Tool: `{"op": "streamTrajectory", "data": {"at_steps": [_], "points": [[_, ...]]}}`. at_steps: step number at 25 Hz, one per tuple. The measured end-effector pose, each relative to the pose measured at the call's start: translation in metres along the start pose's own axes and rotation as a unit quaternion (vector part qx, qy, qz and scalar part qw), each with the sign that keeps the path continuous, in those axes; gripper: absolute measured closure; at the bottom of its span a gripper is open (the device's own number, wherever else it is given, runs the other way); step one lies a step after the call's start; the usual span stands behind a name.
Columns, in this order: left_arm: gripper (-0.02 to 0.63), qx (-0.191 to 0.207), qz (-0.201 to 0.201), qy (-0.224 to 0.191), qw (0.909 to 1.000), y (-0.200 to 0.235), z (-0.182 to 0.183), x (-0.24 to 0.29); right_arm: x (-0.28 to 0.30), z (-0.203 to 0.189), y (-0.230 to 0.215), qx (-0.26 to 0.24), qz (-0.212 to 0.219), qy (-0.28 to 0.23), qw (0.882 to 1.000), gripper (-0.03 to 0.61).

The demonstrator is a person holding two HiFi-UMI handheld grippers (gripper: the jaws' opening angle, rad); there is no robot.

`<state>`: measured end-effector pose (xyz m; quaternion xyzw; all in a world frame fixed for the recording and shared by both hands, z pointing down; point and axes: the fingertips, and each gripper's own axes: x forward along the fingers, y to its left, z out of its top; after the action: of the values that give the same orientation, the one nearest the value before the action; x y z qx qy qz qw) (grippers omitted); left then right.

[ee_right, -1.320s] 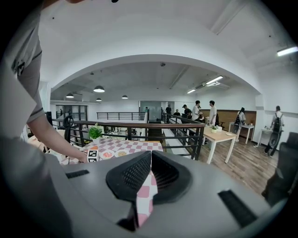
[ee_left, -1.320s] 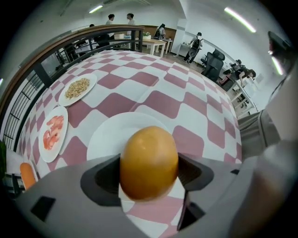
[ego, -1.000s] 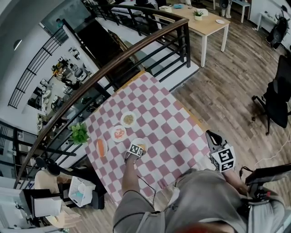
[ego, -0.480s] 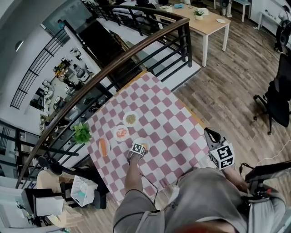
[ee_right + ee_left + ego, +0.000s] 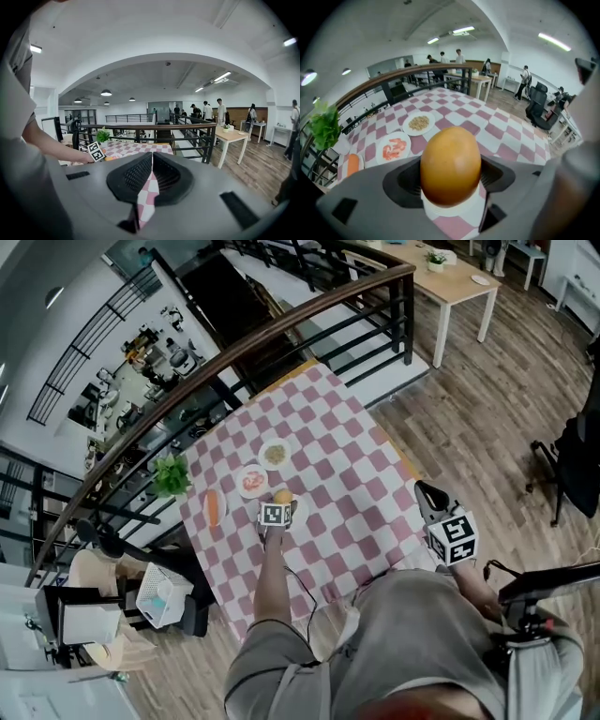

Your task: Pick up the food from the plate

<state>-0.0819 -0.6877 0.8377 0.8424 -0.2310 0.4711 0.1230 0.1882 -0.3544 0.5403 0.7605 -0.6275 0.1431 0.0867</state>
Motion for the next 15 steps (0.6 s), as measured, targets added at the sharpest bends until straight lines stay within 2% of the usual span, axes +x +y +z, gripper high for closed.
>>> {"op": "streamTrajectory", "data": {"at_steps": [3, 6, 10, 15], "points": [[0.265, -0.029, 0.023, -0.09, 0.9952, -0.001, 0.04, -0.044, 0.009, 0.006, 0.005, -0.008, 0.019, -0.004, 1.0, 0.565], [0.265, -0.033, 0.045, -0.175, 0.983, -0.008, 0.077, -0.095, 0.023, 0.015, 0.018, -0.022, 0.046, -0.012, 0.999, 0.565], [0.265, -0.035, 0.063, -0.274, 0.9589, -0.031, 0.115, -0.173, 0.045, 0.031, 0.044, -0.036, 0.088, -0.026, 0.995, 0.565], [0.265, -0.016, 0.075, -0.373, 0.9247, -0.078, 0.149, -0.272, 0.064, 0.059, 0.08, -0.049, 0.137, -0.051, 0.988, 0.565]]}}
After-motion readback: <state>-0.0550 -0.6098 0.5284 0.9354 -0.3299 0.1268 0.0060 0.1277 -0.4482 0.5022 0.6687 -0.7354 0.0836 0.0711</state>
